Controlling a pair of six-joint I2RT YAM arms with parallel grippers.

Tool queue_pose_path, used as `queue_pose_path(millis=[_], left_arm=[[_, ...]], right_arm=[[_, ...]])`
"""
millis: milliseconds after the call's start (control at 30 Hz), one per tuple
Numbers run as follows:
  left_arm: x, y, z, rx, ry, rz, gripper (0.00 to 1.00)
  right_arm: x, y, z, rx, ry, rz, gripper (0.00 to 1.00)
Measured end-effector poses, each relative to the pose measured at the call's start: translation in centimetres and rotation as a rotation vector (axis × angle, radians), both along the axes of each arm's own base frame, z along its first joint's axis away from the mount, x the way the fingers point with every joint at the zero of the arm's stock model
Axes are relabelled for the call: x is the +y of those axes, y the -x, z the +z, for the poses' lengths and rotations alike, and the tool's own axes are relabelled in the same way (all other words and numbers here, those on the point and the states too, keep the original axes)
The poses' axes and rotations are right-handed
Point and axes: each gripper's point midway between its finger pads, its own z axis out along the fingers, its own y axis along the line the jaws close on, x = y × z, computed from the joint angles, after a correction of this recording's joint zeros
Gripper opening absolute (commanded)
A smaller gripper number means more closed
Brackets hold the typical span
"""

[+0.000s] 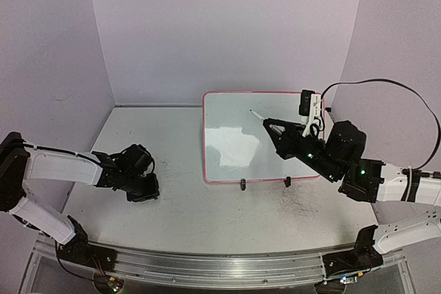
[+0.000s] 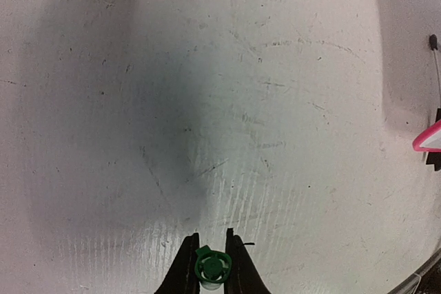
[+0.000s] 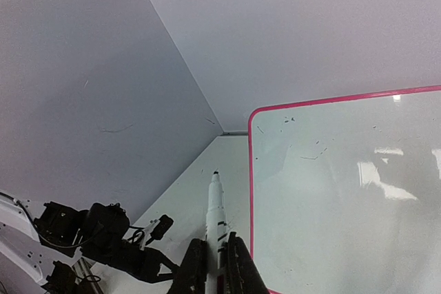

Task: Write a sentence on the whiteboard
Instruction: Place the pen cap at the center of the board.

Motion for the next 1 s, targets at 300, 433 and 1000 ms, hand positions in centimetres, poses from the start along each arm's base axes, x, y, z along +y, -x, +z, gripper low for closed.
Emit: queue_pose_path(millis=[300,433,1000], left_arm=[[0.3,0.1,-1.1,0.022,-0.041,-0.012,0.12],[0.2,-0.1,-1.4,0.028,-0.058,-0.015,0.21],[0.3,-0.8,-1.3,0.001,-0.087,-0.02,0.37]], right_arm=[[-0.4,0.2,0.6,-0.01,-0.012,0.0,0.0],[-0.5,0.3,1.0,-0.016,-0.019,-0.001,0.0],[-2.2,0.4,2.7,-0.045,-0.057,-0.055,0.0]])
